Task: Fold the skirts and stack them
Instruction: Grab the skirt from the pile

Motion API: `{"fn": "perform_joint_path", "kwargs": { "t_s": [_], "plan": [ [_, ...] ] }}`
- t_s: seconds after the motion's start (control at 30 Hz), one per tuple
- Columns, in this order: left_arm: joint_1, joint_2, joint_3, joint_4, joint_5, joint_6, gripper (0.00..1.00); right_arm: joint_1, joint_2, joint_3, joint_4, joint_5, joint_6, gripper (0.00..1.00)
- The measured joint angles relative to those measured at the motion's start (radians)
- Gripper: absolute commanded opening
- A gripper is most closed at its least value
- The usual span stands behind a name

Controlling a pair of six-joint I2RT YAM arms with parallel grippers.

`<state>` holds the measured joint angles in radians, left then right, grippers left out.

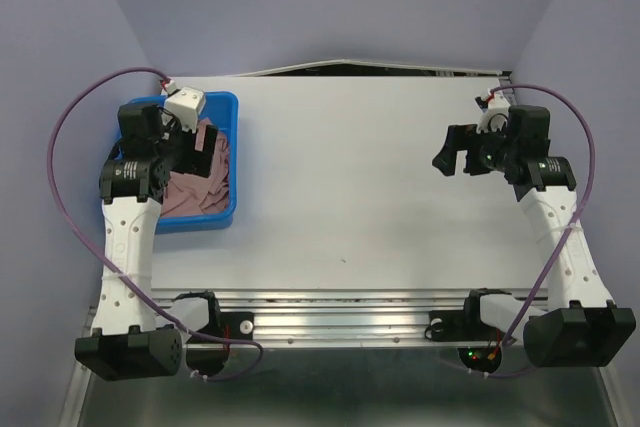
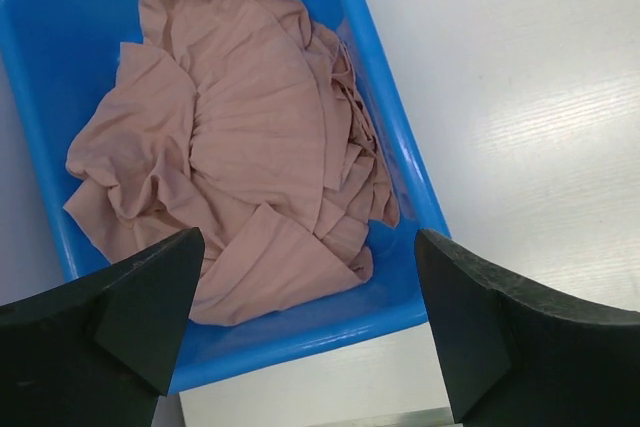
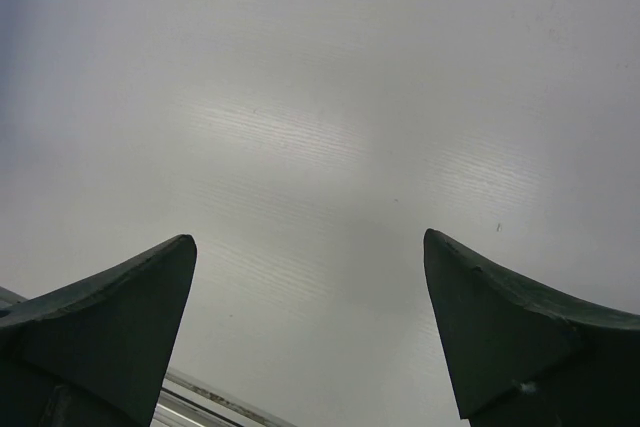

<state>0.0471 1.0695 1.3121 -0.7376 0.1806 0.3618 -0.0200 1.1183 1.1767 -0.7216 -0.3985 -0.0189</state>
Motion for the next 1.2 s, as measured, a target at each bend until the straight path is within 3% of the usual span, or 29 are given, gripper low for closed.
{"fn": "perform_joint_path", "kwargs": {
  "t_s": [0.13, 0.3, 0.63, 0.9, 1.07, 1.2],
  "plan": [
    [0.000, 0.039, 0.063, -0.047, -0.011, 0.050, 0.99, 0.000, 0.000, 0.000, 0.000, -0.002, 0.000, 1.00],
    [-0.006, 0.171, 0.267, -0.101, 0.032, 0.112, 0.99, 0.000, 0.001, -0.023, 0.011, 0.017, -0.001, 1.00],
    [-0.013, 0.573, 0.701, -0.272, -0.052, 0.353, 0.95, 0.000, 0.001, -0.064, 0.012, 0.033, -0.004, 1.00],
    [0.018, 0.646, 0.653, -0.298, -0.345, 0.634, 0.95, 0.000, 0.015, -0.065, 0.011, 0.033, -0.012, 1.00],
    [0.079, 0.684, 0.650, -0.301, -0.441, 0.808, 0.95, 0.000, 0.028, -0.065, 0.011, 0.033, -0.013, 1.00],
    [0.122, 0.695, 0.560, -0.266, -0.498, 0.933, 0.96, 0.000, 0.045, -0.065, 0.011, 0.033, -0.014, 1.00]
  ]
}}
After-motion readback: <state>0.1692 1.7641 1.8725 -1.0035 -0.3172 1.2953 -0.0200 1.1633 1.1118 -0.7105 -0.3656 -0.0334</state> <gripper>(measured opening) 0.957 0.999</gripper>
